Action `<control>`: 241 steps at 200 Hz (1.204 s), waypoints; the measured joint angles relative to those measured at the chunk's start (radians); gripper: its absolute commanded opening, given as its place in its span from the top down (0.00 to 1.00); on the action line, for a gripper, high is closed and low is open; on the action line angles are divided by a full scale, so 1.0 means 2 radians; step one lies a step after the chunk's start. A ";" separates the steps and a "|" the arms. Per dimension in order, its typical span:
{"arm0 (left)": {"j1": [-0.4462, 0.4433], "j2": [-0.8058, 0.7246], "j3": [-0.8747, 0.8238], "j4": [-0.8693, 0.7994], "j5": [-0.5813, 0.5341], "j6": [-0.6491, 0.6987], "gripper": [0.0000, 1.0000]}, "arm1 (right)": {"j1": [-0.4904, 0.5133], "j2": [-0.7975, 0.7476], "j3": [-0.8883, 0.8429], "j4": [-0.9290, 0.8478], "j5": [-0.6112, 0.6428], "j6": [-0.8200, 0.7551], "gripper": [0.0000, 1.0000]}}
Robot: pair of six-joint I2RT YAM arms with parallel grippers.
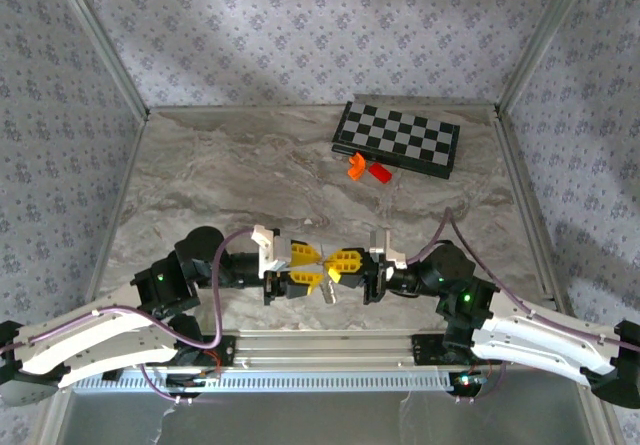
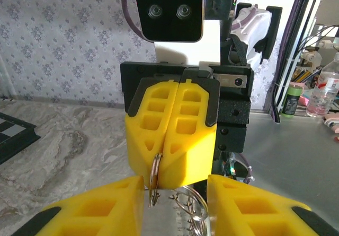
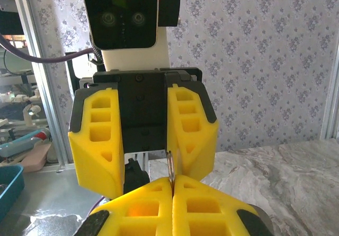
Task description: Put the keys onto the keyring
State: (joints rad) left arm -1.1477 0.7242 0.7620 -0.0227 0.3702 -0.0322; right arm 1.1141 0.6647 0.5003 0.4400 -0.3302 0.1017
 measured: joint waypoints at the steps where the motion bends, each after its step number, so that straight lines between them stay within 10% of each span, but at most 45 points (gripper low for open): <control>1: 0.000 0.000 0.000 0.000 0.000 0.000 0.66 | 0.000 0.000 0.000 0.000 0.000 0.000 1.00; 241: 0.000 -0.015 -0.007 0.009 0.000 0.000 1.00 | 0.014 0.012 -0.020 0.064 -0.013 0.016 0.89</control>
State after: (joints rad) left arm -1.1477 0.6937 0.7471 -0.0048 0.3698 -0.0319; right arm 1.1416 0.6895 0.4595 0.5678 -0.3557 0.1333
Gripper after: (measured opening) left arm 0.046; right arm 0.053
